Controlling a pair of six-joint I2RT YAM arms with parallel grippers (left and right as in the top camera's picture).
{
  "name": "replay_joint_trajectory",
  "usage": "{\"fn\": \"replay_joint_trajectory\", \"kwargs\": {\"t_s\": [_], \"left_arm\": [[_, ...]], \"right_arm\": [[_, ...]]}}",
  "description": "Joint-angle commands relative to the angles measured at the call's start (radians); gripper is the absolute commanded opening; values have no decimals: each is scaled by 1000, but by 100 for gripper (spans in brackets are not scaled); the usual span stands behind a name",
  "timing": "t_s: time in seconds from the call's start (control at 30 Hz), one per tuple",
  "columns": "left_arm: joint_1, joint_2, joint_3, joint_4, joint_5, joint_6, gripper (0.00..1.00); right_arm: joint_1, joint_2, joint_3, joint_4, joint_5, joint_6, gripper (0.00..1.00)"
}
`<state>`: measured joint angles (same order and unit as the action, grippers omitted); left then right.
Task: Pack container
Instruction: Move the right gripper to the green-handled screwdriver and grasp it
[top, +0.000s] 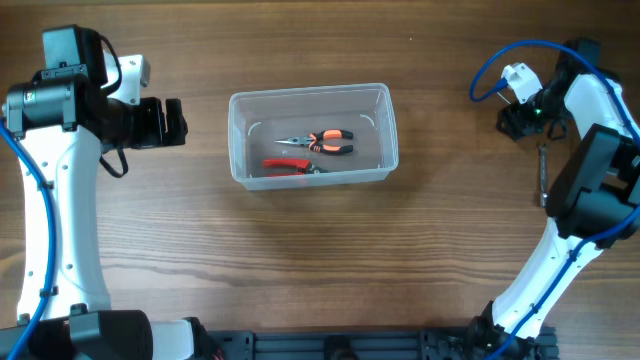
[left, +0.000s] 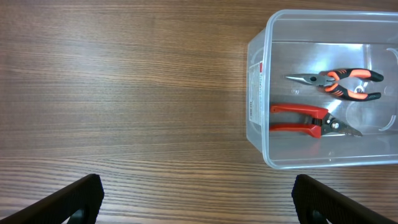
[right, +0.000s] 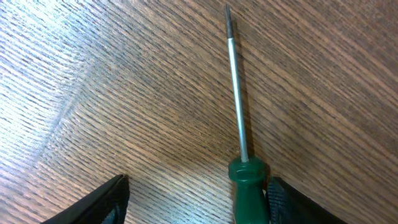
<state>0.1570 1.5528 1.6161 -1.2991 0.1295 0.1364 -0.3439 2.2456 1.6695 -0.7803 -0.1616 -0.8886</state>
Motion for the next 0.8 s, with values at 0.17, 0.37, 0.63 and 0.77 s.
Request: {"fn": "replay_joint_trajectory", "kwargs": {"t_s": [0.17, 0.37, 0.63, 0.77], "left_arm": [[-6, -6, 15, -1, 19, -10, 100], [-6, -6, 15, -1, 19, -10, 100], [-6, -6, 15, -12, 19, -10, 100], [-6, -6, 15, -12, 19, -10, 100]], "right_arm": [[3, 56, -34, -10, 4, 28, 51], [2, 56, -34, -23, 4, 27, 38], [2, 56, -34, -27, 3, 27, 17], [2, 56, -34, -28, 3, 27, 10]]}}
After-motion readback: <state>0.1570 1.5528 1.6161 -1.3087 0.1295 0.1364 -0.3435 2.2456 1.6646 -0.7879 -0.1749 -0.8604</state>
